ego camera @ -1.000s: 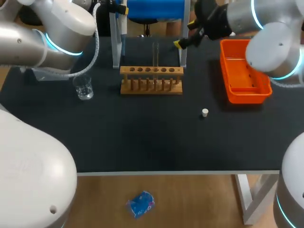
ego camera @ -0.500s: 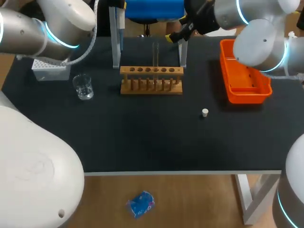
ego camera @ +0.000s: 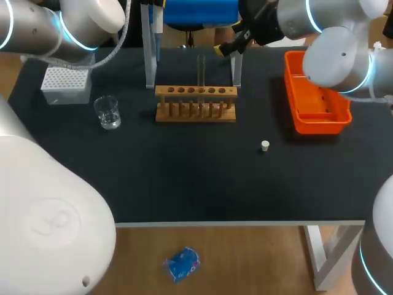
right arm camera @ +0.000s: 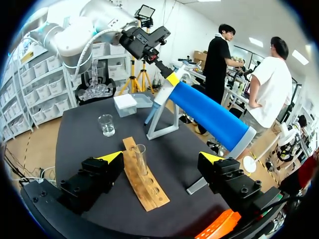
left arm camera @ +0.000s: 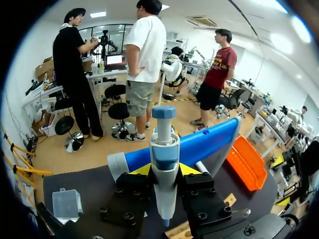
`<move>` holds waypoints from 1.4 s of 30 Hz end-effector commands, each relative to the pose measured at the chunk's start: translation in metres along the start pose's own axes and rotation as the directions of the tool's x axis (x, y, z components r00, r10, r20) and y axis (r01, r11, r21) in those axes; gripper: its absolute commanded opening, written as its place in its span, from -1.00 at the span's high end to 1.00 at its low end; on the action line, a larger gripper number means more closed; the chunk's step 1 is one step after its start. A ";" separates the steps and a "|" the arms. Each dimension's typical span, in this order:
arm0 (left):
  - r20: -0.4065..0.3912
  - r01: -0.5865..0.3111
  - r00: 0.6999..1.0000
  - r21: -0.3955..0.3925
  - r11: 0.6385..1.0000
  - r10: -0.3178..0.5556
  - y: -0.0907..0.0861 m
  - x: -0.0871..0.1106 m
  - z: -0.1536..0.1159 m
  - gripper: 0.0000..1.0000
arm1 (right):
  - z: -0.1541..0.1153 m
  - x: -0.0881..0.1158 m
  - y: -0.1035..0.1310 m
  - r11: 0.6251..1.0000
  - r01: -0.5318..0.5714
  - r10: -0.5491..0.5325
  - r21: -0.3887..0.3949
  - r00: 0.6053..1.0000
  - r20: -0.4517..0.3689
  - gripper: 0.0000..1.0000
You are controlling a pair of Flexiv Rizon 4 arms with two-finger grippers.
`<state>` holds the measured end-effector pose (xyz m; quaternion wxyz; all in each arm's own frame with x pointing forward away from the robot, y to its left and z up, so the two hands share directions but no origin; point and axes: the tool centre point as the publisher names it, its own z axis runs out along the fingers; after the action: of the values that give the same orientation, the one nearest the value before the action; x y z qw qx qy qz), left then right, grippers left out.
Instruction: Invert the test tube, pick up the pipette, mount the tip to pipette, aspirate from beaker and dispense into the tube, eject the tip, return the pipette, and cap with the stopper.
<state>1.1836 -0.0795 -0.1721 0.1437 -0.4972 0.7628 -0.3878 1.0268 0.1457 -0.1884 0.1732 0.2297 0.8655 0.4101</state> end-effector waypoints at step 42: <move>0.095 0.054 0.995 -0.149 0.987 -0.040 0.003 -0.002 0.019 1.00 | -0.001 0.000 0.001 1.000 0.000 0.000 0.004 1.000 -0.002 -1.00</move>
<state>1.1966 -0.0852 -0.1878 0.1306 -0.5400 0.7714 -0.3101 1.0266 0.1453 -0.1886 0.1729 0.2296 0.8652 0.4109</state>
